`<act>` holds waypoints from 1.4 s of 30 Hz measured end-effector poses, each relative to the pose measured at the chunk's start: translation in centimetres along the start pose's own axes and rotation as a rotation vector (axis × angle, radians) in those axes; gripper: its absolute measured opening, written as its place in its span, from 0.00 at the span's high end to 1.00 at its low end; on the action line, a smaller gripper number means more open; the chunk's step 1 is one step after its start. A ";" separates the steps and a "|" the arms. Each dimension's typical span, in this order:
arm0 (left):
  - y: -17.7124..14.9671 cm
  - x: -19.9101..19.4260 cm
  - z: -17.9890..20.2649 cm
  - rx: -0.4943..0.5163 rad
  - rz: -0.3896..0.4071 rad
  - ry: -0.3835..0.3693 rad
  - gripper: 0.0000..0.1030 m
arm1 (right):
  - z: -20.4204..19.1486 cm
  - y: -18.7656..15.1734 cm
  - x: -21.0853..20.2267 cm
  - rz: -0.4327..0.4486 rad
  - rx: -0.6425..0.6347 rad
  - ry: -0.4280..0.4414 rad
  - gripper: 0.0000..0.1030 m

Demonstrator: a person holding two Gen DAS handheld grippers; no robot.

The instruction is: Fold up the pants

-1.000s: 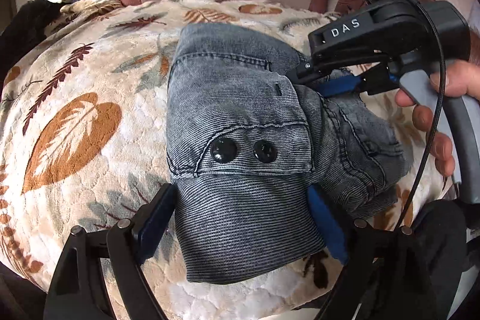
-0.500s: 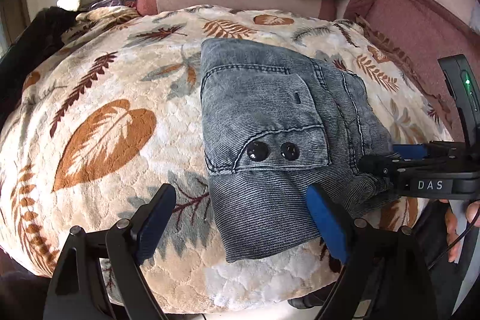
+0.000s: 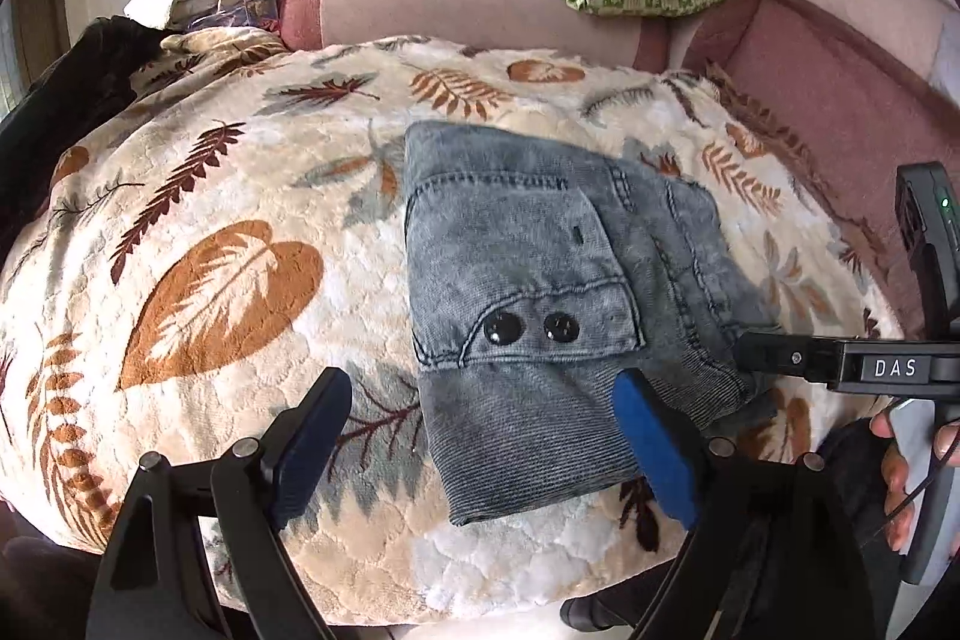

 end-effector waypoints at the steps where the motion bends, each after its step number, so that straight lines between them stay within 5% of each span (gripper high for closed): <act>1: 0.3 -0.5 -0.6 -0.028 0.021 -0.026 0.13 | 0.7 0.4 -0.5 0.004 0.041 0.039 0.18; 6: 1.5 0.0 -5.4 -0.261 -0.008 -0.173 0.13 | 6.2 1.4 -0.6 -0.034 0.335 0.320 0.18; 11: 1.6 0.3 -7.0 -0.292 -0.019 -0.085 0.13 | 7.9 1.3 0.8 -0.021 0.429 0.412 0.18; 19: 1.7 -0.4 -6.1 -0.194 0.011 0.068 0.13 | 6.7 0.9 1.0 0.033 0.355 0.444 0.18; 24: 1.8 -0.8 -5.5 -0.146 0.014 0.090 0.13 | 6.4 0.5 1.2 0.045 0.341 0.450 0.18; 35: 1.4 -1.4 -5.0 -0.134 0.004 0.095 0.13 | 6.7 0.1 1.1 0.049 0.348 0.474 0.18; 42: 1.6 -0.8 -6.7 -0.224 -0.025 -0.006 0.13 | 7.5 0.5 1.2 0.013 0.387 0.495 0.18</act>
Point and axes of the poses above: each gripper's, at about its wrist camera, not at the fingertips, and x roughly the way its jaws point, z to its right, y to its top, the point moved 1 cm from there along x, roughly the way its jaws point, and after that the axes turned 8 degrees about -y, right-handed, at the moved point
